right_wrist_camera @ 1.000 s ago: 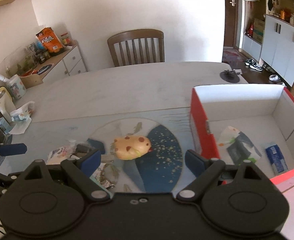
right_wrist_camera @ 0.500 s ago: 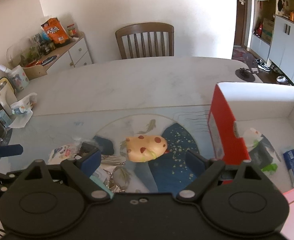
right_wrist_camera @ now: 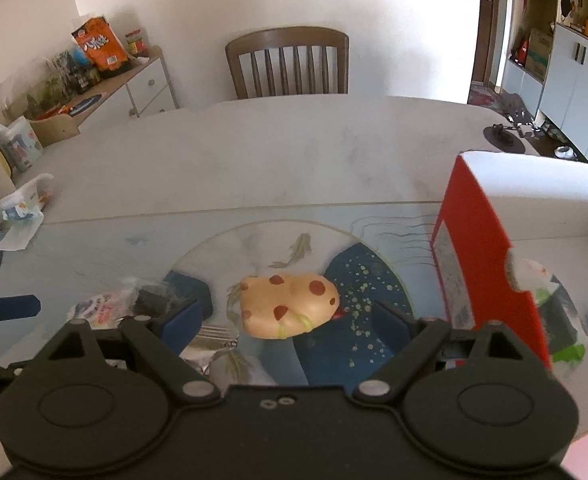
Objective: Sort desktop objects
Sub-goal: 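Move right tool to the yellow spotted toy while left tool moves to the blueberry bread bag, then close right tool on the yellow toy while left tool closes on the bread bag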
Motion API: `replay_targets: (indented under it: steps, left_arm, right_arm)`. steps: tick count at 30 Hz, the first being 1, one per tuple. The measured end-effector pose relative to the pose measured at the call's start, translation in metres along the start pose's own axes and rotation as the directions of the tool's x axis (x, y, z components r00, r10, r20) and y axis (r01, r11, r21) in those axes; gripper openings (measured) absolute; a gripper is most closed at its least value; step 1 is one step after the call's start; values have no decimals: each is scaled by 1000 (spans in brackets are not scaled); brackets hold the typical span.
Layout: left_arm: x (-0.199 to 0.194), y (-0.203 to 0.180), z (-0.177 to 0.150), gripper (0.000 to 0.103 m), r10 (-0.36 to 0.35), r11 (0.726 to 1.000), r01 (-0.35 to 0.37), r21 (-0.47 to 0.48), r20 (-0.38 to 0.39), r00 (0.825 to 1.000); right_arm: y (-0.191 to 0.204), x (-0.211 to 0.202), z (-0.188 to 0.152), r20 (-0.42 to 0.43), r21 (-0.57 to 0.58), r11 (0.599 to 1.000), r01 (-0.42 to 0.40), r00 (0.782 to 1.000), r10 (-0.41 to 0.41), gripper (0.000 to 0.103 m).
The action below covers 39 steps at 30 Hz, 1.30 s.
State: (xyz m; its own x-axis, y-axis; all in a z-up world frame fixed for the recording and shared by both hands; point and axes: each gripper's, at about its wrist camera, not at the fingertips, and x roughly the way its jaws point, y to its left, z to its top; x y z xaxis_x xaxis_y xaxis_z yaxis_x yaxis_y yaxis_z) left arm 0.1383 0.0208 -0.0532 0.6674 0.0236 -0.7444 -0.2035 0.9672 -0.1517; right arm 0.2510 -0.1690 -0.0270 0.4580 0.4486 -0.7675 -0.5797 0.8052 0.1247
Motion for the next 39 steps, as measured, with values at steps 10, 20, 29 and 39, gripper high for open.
replay_targets:
  steps: [10, 20, 29, 39]
  left_arm:
    - [18, 8, -1, 103, -16, 1000, 16, 5, -30, 999]
    - [31, 15, -1, 103, -53, 999, 54, 8, -46, 998]
    - [37, 19, 0, 102, -81, 997, 81, 7, -48, 996]
    - [37, 20, 1, 91, -106, 994, 105, -12, -49, 993]
  right_arm:
    - [2, 32, 3, -49, 2, 1000, 0, 999, 0, 91]
    - [-2, 49, 4, -71, 22, 1000, 2, 997, 0, 91]
    - [-3, 62, 2, -88, 11, 1000, 15, 996, -14, 90]
    - [-3, 63, 3, -100, 19, 1000, 7, 995, -5, 83]
